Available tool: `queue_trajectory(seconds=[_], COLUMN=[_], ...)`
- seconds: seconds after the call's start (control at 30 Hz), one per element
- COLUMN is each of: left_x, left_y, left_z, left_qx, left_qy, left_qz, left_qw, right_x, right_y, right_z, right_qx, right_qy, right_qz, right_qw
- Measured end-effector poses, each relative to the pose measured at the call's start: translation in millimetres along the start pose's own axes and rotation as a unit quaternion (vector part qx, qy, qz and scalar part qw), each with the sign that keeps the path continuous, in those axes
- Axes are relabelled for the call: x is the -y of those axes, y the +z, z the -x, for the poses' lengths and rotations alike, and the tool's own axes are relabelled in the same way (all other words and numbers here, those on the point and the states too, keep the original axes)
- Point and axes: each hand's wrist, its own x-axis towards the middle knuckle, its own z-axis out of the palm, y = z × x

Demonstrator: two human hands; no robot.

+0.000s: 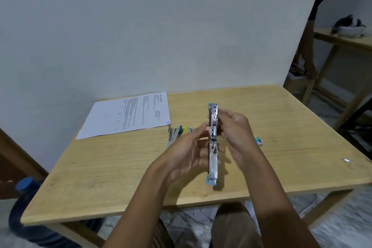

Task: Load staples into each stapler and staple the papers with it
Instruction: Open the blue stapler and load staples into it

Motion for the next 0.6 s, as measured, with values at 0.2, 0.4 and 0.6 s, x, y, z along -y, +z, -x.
queue_trajectory(seconds=[0.2, 0.4, 0.6], left_x=[8.9, 15.1, 11.5], left_y=[9.4, -5.0, -5.8], left_z=[-15.7, -14.3, -13.1], left_qx=[-0.042, -0.034, -0.041], left_qy=[0.084, 0.07, 0.063], left_qz=[0.154, 0.161, 0.142], left_qw=[0.984, 0.984, 0.987], right_x=[-8.8, -23.1, -19.4], right_y=[11.1, 13.1, 9.8], right_z=[4.0, 13.1, 8.7], right_qx=[-0.043, -0.022, -0.012], right_qy=[-0.132, -0.298, -0.329], right_qz=[0.147, 0.305, 0.36], right_qw=[0.979, 0.904, 0.873])
